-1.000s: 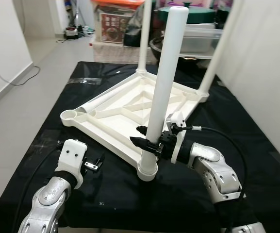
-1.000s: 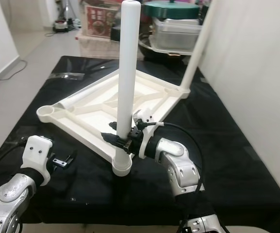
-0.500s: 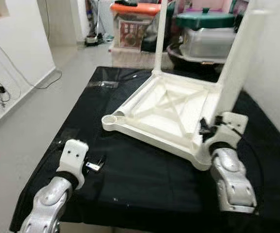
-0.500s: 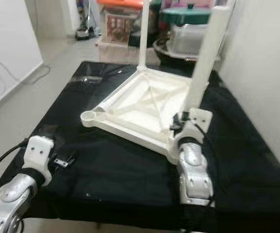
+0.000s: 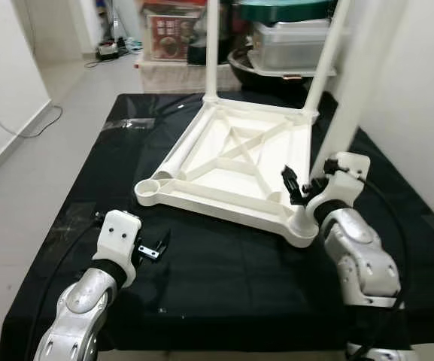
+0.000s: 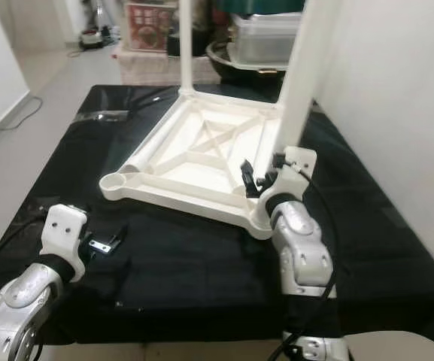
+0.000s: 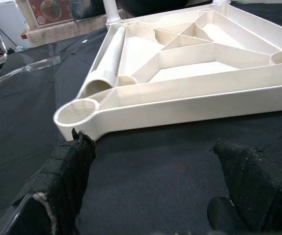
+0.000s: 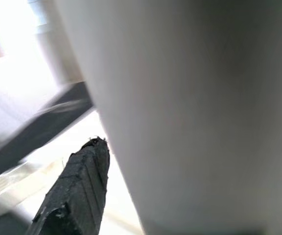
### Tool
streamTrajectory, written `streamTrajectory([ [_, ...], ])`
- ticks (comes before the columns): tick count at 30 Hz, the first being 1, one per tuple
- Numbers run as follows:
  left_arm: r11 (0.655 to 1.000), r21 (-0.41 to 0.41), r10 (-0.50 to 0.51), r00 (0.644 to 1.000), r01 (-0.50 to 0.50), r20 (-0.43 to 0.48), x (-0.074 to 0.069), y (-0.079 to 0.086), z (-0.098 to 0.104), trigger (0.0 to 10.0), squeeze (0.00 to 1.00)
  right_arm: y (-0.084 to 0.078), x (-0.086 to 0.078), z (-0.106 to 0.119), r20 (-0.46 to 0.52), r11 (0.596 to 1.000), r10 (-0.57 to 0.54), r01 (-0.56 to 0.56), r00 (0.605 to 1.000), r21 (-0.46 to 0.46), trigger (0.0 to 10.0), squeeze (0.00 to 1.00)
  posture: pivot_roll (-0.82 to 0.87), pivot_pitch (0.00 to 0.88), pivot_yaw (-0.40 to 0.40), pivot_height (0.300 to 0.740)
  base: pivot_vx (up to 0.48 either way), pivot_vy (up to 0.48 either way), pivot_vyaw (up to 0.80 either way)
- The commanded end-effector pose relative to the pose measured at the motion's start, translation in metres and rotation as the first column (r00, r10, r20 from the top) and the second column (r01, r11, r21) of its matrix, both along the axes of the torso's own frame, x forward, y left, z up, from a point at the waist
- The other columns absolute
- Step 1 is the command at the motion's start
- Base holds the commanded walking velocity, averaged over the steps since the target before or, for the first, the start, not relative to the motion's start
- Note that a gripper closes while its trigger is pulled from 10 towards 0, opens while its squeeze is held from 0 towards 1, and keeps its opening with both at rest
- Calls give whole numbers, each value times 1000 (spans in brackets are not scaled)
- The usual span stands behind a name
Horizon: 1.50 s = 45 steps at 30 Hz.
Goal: Building children table
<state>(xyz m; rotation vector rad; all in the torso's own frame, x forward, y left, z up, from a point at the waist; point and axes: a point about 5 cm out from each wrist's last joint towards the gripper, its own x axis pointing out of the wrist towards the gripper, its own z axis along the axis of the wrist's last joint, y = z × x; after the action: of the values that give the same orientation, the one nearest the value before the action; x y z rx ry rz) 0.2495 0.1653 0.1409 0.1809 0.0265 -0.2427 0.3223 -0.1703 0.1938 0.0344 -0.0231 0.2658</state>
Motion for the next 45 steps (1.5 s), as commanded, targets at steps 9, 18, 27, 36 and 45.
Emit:
streamTrajectory([
  [9,1000,9,4,1000,-4,-11,1,2,-3,10000,0,52,-27,-8,5,678,730,-724,683,-124,10000,0,73,0,-84,740,0,0,0],
  [18,1000,15,13,1000,-13,-12,-1,2,-3,10000,0,84,-5,-35,-41,755,651,-652,758,-68,7608,0,100,0,-93,740,0,0,0],
  [27,1000,15,10,1000,-10,-15,-4,3,-2,10000,0,-2,12,-45,-111,920,-383,367,917,-139,0,0,58,0,-75,740,0,0,0],
  [36,1000,11,5,1000,-5,-13,-3,2,-1,10000,0,-35,-23,-64,-172,812,-552,480,816,-331,10000,0,36,0,-66,740,0,0,0],
  [45,1000,8,6,1000,-5,-12,-2,2,-1,10000,0,20,-3,-38,-165,996,-30,15,986,-91,10000,90,47,0,-74,740,0,0,0],
])
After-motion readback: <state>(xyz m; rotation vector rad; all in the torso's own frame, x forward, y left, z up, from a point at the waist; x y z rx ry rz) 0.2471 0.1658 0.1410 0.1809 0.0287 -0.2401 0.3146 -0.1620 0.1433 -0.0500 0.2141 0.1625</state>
